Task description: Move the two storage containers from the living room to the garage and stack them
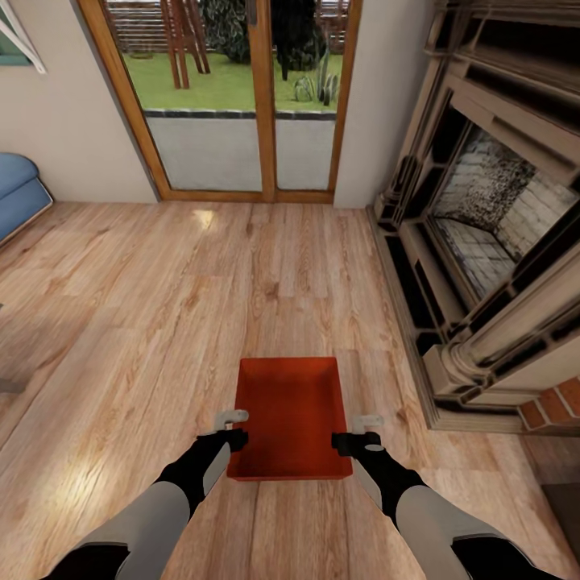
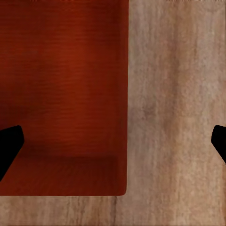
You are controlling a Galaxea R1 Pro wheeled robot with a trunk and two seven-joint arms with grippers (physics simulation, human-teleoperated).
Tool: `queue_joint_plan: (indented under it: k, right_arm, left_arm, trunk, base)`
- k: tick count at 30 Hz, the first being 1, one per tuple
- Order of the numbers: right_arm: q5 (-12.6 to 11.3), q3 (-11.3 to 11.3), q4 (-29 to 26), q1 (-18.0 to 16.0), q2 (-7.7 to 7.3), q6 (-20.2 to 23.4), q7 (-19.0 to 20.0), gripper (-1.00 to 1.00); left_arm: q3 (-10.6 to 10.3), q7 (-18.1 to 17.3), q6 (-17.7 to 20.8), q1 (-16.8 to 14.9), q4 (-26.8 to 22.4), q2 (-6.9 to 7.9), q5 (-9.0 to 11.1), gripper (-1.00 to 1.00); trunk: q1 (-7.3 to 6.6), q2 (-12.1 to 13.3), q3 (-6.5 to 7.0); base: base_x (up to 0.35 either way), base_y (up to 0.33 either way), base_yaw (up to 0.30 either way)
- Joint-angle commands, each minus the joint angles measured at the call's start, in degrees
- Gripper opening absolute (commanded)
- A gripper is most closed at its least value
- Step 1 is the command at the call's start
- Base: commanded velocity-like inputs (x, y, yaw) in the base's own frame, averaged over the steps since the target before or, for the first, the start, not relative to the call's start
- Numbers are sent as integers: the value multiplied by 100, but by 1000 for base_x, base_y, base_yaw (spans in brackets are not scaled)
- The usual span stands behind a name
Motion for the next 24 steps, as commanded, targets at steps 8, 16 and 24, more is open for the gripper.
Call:
queue_joint_plan:
  k: [8, 16, 24]
  right_arm:
    - [21, 19, 10, -1, -7, -457, -52, 100]
    - [43, 23, 10, -1, -15, -327, -33, 100]
    - [51, 19, -68, -1, -36, -116, -38, 100]
  left_arm:
    - [21, 18, 25, 1, -20, -4, 41, 100]
    - [21, 18, 25, 1, -50, -4, 41, 100]
    - [21, 18, 25, 0, -94, -4, 43, 100]
  trunk:
    - [176, -324, -148]
    - [351, -645, -291]
    - [527, -966, -435]
  base:
    - [0, 0, 0]
    - [0, 0, 0]
    - [0, 0, 0]
